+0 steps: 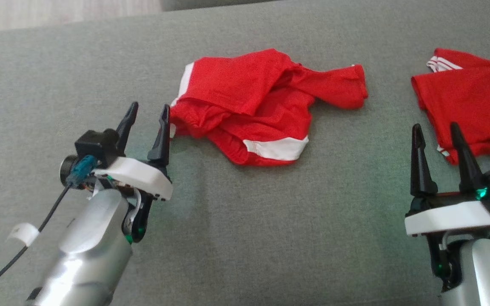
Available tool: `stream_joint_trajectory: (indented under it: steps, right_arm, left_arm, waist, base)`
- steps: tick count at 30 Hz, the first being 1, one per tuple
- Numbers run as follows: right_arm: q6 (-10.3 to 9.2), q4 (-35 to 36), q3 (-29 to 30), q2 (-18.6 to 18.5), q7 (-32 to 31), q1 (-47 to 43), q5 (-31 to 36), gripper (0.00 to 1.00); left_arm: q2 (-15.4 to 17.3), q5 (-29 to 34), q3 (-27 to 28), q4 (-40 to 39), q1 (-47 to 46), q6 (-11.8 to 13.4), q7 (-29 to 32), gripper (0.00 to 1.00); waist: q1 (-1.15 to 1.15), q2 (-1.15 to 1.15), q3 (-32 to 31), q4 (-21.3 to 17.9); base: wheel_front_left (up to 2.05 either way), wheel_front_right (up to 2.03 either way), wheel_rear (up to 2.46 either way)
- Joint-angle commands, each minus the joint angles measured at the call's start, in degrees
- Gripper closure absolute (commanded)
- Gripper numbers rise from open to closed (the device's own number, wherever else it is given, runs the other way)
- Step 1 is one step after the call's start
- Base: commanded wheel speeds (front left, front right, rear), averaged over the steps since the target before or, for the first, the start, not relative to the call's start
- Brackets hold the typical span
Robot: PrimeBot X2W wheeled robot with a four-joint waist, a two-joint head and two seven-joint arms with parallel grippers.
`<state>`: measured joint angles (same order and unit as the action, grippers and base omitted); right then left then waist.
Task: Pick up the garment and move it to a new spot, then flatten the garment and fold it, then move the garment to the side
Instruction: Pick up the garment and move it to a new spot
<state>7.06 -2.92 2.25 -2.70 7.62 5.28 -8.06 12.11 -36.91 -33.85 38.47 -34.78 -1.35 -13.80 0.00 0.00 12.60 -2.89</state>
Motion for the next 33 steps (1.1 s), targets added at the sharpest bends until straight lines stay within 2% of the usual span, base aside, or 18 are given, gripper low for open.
stream_joint_trajectory:
  steps: [1,9,17,25,33]
  right_arm:
    - [0.43,1.65,-0.98,-0.18,0.13,1.47,0.44,0.00]
    - [0.43,1.56,0.27,-0.18,-0.38,0.01,1.39,0.00]
    - [0.43,0.41,-0.66,-0.18,0.19,-3.30,0.56,0.00]
    - [0.43,-1.64,-2.16,-0.18,2.03,-6.85,-1.07,0.00]
    - [0.43,-3.10,-3.93,-0.18,3.23,-8.30,-2.16,0.00]
  left_arm:
    - [1.38,0.41,2.75,-2.34,-1.00,0.63,-0.94,0.00]
    - [0.71,1.88,8.34,-14.17,9.02,4.56,-1.17,0.00]
    - [0.55,5.57,10.77,-23.12,22.02,8.07,-1.18,0.00]
    - [-0.19,7.03,11.90,-28.24,30.00,10.20,-1.19,0.00]
    - [0.00,7.30,12.41,-29.85,32.26,10.53,-1.19,0.00]
  waist:
    - [0.00,0.00,-0.97,0.82]
    - [0.00,0.00,-4.53,3.46]
    - [0.00,0.00,-7.68,5.99]
    - [0.00,0.00,-10.17,7.62]
    - [0.00,0.00,-10.60,8.02]
  base:
    - [0.00,0.00,0.00]
    - [0.00,0.00,0.00]
    - [0.00,0.00,0.00]
    - [0.00,0.00,0.00]
    - [0.00,0.00,0.00]
